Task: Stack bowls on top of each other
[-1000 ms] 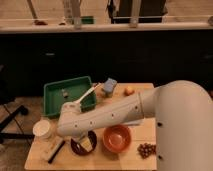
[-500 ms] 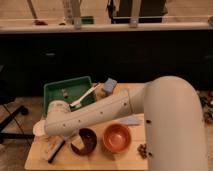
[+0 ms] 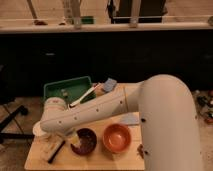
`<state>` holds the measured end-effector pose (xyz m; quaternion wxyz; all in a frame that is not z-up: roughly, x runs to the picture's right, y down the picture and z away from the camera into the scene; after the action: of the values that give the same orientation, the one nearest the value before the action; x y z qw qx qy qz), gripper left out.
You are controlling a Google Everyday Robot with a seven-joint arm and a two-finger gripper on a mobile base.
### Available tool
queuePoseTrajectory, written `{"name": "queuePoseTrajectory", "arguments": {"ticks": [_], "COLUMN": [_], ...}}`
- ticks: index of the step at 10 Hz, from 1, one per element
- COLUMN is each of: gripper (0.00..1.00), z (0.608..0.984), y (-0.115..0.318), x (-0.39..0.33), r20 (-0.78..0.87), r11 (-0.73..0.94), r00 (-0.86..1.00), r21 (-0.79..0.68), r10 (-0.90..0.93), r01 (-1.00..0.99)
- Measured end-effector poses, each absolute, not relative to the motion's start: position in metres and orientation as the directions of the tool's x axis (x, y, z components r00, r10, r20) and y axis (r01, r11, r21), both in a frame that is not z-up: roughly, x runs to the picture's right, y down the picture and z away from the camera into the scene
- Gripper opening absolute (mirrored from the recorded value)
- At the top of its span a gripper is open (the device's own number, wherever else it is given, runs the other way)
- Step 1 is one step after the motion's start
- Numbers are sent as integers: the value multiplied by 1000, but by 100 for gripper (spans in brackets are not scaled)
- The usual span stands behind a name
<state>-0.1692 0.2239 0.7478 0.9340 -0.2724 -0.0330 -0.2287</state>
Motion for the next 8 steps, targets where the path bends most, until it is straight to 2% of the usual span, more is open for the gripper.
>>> {"name": "queuePoseTrajectory", "arguments": {"ticks": [5, 8], "gripper": [80, 80], "z": [755, 773], "y": [207, 209], "x": [-156, -149], "r20": [152, 141], "r11": [796, 795], "r00": [938, 952], "r21": [-496, -525], "r10": [-312, -271], "r01": [346, 304]}}
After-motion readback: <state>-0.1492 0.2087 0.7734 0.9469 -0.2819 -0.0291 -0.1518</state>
